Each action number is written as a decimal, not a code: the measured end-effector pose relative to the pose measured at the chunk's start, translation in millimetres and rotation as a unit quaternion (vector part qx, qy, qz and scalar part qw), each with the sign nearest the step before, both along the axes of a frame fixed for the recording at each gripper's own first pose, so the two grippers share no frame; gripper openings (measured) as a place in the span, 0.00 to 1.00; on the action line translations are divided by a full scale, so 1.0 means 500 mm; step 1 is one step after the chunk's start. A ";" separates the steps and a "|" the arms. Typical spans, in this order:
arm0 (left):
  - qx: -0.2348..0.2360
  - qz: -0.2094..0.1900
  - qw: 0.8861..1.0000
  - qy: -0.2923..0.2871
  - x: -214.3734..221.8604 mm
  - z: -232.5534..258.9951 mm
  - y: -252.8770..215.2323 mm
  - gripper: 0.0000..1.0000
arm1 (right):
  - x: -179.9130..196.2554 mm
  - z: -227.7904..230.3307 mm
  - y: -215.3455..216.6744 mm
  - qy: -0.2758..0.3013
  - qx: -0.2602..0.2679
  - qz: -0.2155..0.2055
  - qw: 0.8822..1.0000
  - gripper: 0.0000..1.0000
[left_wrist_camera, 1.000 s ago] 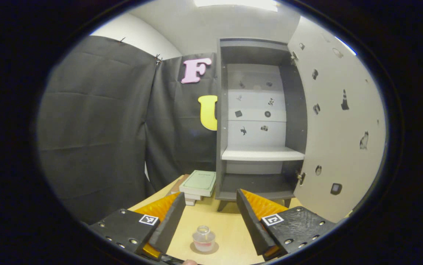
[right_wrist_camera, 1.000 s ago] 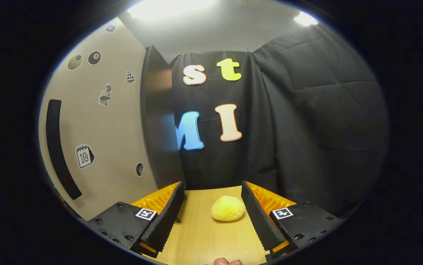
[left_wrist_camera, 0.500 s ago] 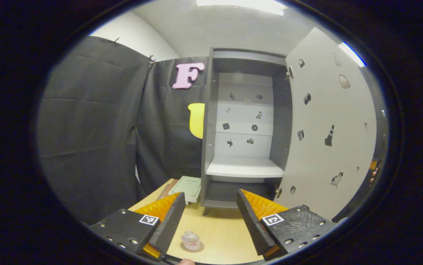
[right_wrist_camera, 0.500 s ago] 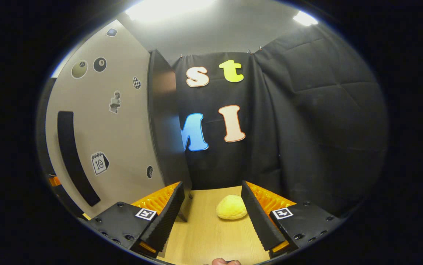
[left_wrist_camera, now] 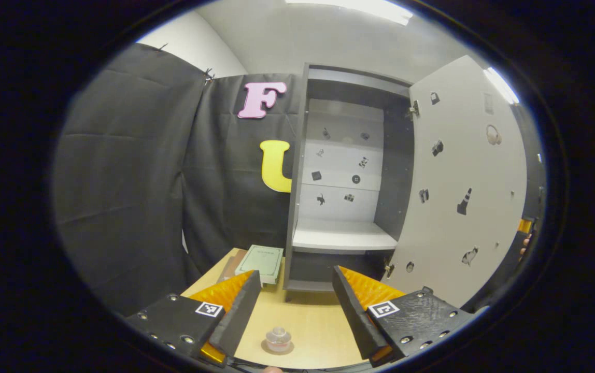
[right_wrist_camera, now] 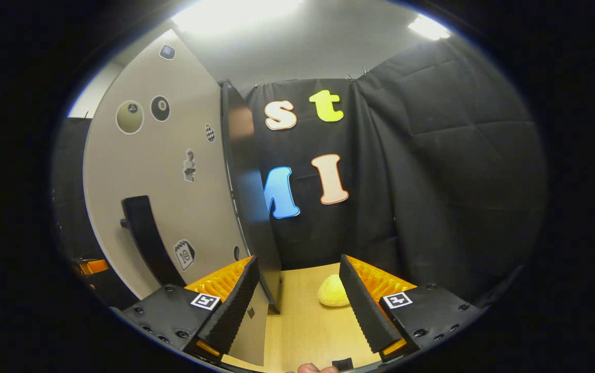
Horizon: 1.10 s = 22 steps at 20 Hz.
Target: Open the cabinet door with the right hand, grasp the bottle in the cabinet with the left hand and place it on the coaster, then close the cabinet door with the right hand.
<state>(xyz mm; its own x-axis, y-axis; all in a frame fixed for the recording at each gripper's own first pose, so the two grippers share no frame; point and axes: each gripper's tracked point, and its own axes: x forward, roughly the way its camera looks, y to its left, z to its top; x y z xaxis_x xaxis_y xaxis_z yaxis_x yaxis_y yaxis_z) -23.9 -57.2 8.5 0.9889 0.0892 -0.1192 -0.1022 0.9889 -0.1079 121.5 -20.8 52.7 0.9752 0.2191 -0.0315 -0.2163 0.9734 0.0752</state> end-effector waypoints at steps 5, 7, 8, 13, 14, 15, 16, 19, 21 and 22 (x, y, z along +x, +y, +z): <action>-0.012 -0.019 1.000 0.004 0.018 -0.034 0.039 0.86 | -0.029 0.006 0.065 -0.003 -0.028 0.010 1.000 0.92; -0.018 -0.023 1.000 0.009 0.024 -0.051 0.054 0.86 | -0.036 0.011 0.065 -0.009 -0.048 -0.006 0.999 0.90; -0.018 -0.024 1.000 0.009 0.022 -0.052 0.062 0.84 | -0.035 0.012 0.066 -0.012 -0.057 -0.014 0.998 0.94; -0.005 -0.036 0.999 0.006 0.034 -0.048 0.092 0.86 | -0.045 -0.011 0.102 0.019 -0.010 -0.013 1.000 0.91; -0.003 -0.039 0.999 0.003 0.035 -0.043 0.099 0.86 | -0.049 -0.017 0.118 0.025 0.007 -0.007 1.000 0.97; -0.001 -0.041 0.999 0.001 0.036 -0.041 0.105 0.84 | -0.053 -0.020 0.138 0.027 0.018 0.000 0.999 0.97; 0.002 -0.043 0.999 -0.001 0.036 -0.040 0.112 0.86 | -0.056 -0.021 0.157 0.027 0.023 0.006 0.999 0.97; 0.008 -0.046 0.999 -0.006 0.037 -0.040 0.134 0.84 | -0.067 -0.018 0.214 0.016 0.005 0.025 1.000 0.97; 0.014 -0.046 0.999 -0.007 0.036 -0.045 0.153 0.86 | -0.072 -0.019 0.254 0.010 -0.007 0.038 0.999 0.97; 0.017 -0.044 0.999 -0.008 0.034 -0.046 0.163 0.88 | -0.071 -0.020 0.270 0.008 -0.006 0.041 0.999 0.97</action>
<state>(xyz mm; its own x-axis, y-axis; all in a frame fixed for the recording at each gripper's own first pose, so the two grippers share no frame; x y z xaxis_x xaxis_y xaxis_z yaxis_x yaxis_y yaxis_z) -6.9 24.4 -14.5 0.9947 0.0051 -0.1023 -0.0128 0.9971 -0.0751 86.2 114.2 42.8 0.9532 0.2979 -0.0508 -0.2943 0.9533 0.0682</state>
